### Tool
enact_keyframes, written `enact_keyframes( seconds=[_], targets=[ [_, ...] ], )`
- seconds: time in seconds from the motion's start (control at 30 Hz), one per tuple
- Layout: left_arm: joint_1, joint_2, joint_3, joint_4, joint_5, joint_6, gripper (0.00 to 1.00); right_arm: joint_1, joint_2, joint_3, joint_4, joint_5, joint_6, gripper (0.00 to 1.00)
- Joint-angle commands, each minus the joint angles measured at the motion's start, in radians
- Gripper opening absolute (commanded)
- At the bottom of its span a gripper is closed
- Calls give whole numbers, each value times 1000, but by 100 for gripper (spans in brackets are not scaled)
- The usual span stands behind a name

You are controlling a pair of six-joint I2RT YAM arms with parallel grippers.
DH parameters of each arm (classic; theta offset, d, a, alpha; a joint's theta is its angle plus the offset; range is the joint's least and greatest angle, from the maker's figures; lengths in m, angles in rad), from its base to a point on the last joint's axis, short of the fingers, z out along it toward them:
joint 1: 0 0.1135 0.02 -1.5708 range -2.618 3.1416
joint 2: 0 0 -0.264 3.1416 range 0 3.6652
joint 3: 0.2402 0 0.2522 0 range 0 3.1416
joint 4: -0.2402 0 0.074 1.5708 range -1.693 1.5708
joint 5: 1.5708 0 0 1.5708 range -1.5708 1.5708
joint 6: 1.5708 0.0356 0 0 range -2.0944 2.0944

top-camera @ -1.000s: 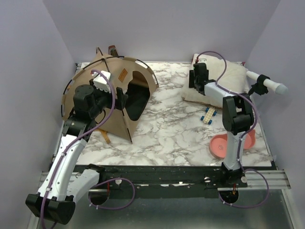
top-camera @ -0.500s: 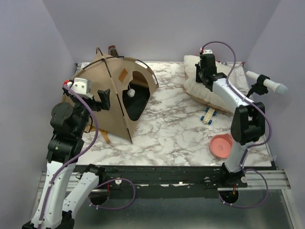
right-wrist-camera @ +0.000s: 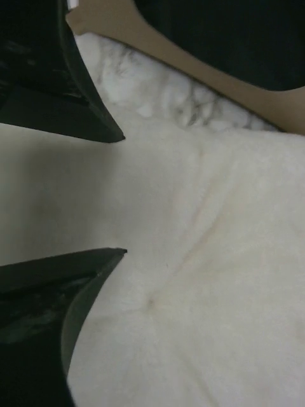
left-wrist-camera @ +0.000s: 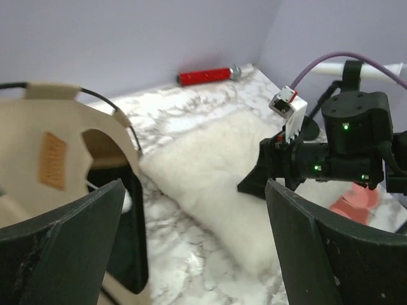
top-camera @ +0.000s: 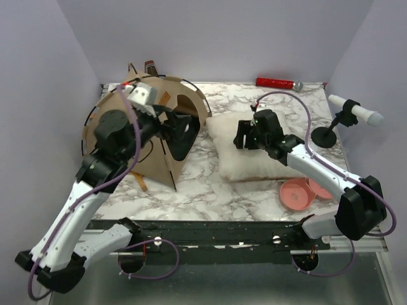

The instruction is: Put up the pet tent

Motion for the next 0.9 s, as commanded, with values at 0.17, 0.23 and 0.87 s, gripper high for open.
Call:
enact_keyframes(
  seconds=[0.17,0.23,0.87],
  targets=[
    [-110,323,93,39,25,-271,99,-35,-137,-96,158,57,-1,100],
    [-117,372,87,48,-8,-334,99,-108,-98,-49,131,49,0,100],
    [-200,717,51,-66,-115,-658,99,-589,330,141,73,-344,-262,100]
  ],
)
